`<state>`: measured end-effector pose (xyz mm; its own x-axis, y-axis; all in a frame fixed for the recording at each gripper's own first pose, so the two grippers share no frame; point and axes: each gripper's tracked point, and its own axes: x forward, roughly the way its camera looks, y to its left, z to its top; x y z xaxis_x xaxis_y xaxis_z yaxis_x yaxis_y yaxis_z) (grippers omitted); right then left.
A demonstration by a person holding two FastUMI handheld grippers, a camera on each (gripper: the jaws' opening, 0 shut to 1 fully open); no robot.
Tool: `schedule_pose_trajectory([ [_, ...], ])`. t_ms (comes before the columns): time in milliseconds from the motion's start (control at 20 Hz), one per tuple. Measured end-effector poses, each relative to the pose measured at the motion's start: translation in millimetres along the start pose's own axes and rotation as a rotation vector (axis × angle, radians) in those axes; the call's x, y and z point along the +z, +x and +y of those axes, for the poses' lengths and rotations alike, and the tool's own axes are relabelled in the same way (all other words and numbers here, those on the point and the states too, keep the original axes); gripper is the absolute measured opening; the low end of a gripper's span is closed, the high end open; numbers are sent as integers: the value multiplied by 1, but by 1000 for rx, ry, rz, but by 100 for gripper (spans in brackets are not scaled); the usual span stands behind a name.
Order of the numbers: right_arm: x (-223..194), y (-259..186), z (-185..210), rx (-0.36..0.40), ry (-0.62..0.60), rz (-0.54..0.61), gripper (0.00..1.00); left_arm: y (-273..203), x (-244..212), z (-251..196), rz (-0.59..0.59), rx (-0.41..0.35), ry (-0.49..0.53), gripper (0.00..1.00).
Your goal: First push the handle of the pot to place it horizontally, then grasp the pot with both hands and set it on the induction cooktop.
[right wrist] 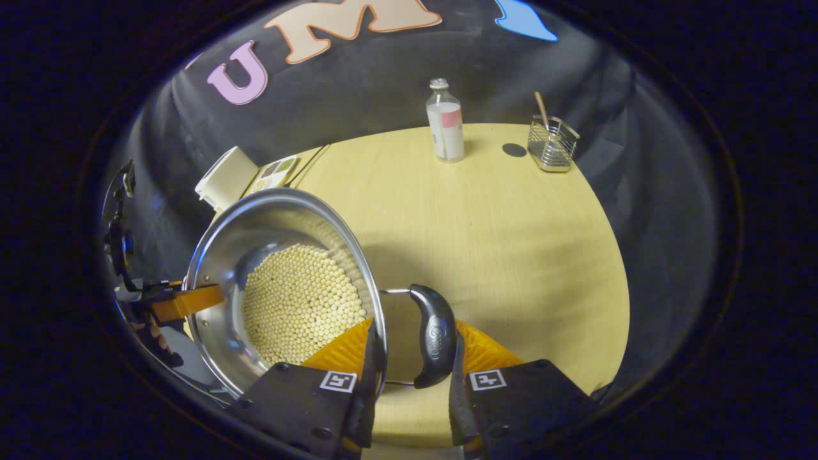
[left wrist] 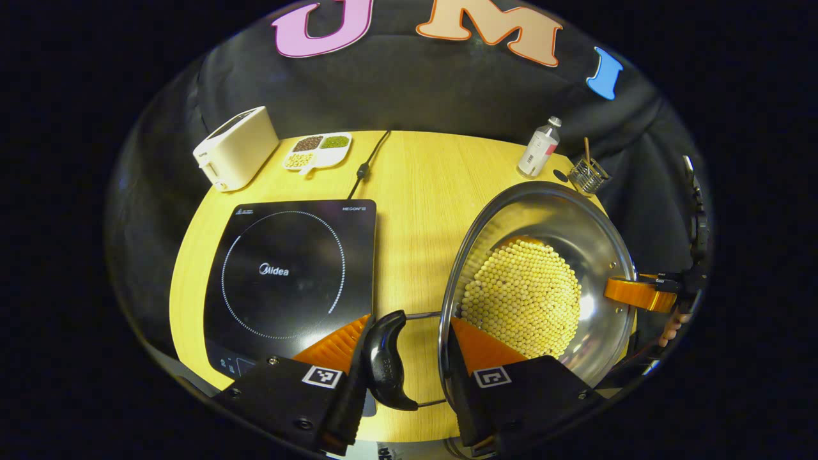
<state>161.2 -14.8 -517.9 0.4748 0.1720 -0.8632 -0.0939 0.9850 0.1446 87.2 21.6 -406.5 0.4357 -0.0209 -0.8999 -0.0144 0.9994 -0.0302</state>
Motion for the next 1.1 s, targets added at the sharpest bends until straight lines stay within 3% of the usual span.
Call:
schedule_pose_trajectory([
  [350,-2,12,9,76,-33,-8,44,-30,-8,30,-28,65,-25,60],
  [450,-1,15,10,78,-37,-8,49,-32,-8,41,-31,65,-29,60],
  [500,-1,16,11,74,-40,-11,44,-32,-7,47,-30,61,-32,60],
  [900,-9,11,16,-22,-11,-4,44,-7,5,131,-8,-37,-9,60],
  [950,-11,11,17,-37,2,3,49,-2,4,143,-1,-55,0,60],
  [1000,-13,12,19,-52,15,12,44,4,4,155,7,-73,7,60],
  [1100,-15,13,22,-86,28,26,44,15,0,178,37,-104,18,60],
])
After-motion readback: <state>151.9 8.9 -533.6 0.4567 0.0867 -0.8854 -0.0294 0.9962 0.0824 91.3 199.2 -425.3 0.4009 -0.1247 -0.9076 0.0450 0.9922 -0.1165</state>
